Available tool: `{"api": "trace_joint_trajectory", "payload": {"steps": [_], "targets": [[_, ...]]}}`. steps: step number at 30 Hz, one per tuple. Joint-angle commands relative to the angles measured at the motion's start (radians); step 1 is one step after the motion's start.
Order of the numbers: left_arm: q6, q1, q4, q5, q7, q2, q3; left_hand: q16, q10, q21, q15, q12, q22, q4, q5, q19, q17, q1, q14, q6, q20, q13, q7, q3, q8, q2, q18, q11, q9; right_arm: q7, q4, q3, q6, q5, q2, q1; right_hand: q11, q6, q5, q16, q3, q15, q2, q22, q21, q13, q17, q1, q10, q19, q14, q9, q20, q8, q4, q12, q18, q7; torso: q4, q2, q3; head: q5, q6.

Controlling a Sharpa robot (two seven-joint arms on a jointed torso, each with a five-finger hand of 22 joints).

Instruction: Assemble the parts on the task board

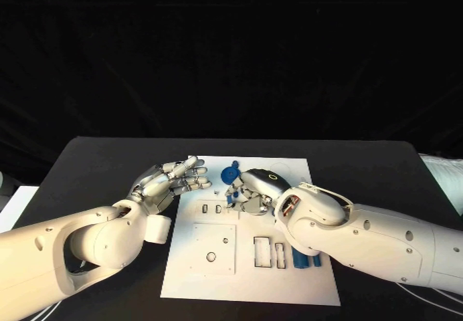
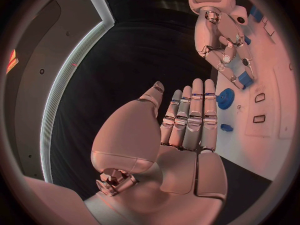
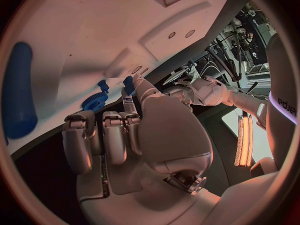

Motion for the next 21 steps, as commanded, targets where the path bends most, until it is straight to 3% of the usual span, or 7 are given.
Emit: {"api": "trace_joint_trajectory", "payload": {"steps": [1,21], "targets": [[0.021,0.001,0.002,0.000,0.016,0.001,0.001,-0.004,-0.004,-0.005,-0.001,-0.005,-0.001,-0.004,-0.002,-0.005,0.001,0.001,-0.006,-0.004,0.001,-0.002,0.002,0.000,-0.003,0.006,0.002,0.000,0.000,-0.029,-0.005,-0.001,0.055,-0.044,0.010,-0.003,-0.006,0.015,0.004,0.004,0.005,-0.008,0.004,0.263,0.002,0.263,0.263,0.000,0.106,0.105,0.104,0.020,-0.003,0.002,-0.002,0.003,-0.007,-0.018,0.0003,0.000,0.0007,0.002,-0.003],[0.021,0.001,0.001,0.000,0.014,0.005,0.001,-0.004,-0.004,-0.005,-0.001,-0.005,-0.002,-0.006,-0.002,-0.005,0.002,0.002,-0.006,-0.003,0.001,-0.001,0.001,0.001,-0.003,0.007,0.002,-0.001,0.000,-0.042,-0.018,-0.008,0.108,-0.055,0.036,-0.009,-0.001,0.006,-0.001,0.004,0.005,-0.004,-0.008,0.263,0.002,0.263,0.263,-0.022,0.106,0.105,0.104,0.019,-0.001,-0.006,-0.001,0.003,-0.007,-0.012,0.0004,-0.001,0.0013,0.007,-0.013]]}}
